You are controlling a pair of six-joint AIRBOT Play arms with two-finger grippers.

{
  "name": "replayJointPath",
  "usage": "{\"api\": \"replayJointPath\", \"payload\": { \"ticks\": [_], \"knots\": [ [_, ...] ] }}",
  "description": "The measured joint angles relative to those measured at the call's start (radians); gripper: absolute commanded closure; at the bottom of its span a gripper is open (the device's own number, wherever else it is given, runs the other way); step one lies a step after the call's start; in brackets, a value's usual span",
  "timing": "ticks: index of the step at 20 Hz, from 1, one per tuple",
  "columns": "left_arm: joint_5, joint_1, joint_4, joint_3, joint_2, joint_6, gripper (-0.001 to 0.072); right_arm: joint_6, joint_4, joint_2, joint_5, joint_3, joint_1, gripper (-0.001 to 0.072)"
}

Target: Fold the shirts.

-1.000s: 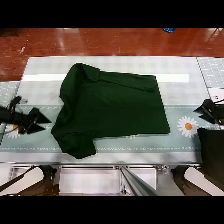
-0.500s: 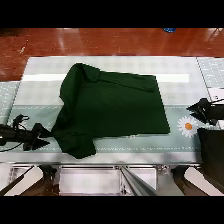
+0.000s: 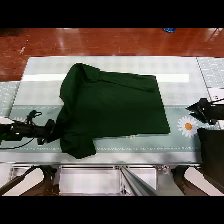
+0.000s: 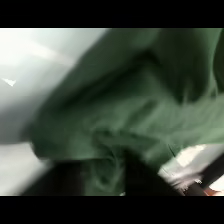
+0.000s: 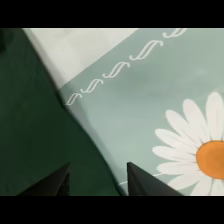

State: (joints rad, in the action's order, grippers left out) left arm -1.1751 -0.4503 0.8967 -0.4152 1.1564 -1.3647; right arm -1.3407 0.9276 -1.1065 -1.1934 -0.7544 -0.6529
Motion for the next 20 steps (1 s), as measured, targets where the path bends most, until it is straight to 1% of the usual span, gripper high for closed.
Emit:
{"api": "replayJointPath", "payload": {
  "ticks": [3, 6, 8, 11, 14, 16, 20],
  "knots": [
    [0.021, 0.039, -0.015, -0.019, 0.013, 0.015, 0.0688, -0.011, 0.054, 0.0, 0.002, 0.005, -0.004, 0.0307],
    [0.019, 0.053, -0.024, -0.053, 0.018, 0.029, 0.0688, -0.049, 0.124, -0.002, -0.06, 0.068, -0.006, 0.0307],
    [0.006, 0.058, -0.04, -0.065, 0.019, 0.031, 0.0687, -0.052, 0.135, -0.003, -0.096, 0.132, -0.005, 0.0307],
    [0.004, 0.062, -0.079, -0.074, 0.02, 0.037, 0.0688, -0.055, 0.138, -0.004, -0.111, 0.197, 0.01, 0.0307],
    [0.009, 0.067, -0.097, -0.075, 0.02, 0.045, 0.0688, -0.055, 0.115, -0.007, -0.109, 0.23, 0.08, 0.0307],
    [0.018, 0.069, -0.105, -0.075, 0.02, 0.048, 0.0687, -0.062, 0.085, -0.022, -0.073, 0.24, 0.135, 0.0307],
    [0.019, 0.07, -0.112, -0.074, 0.02, 0.05, 0.0687, -0.039, -0.01, -0.095, -0.01, 0.229, 0.233, 0.0307]
  ]
}}
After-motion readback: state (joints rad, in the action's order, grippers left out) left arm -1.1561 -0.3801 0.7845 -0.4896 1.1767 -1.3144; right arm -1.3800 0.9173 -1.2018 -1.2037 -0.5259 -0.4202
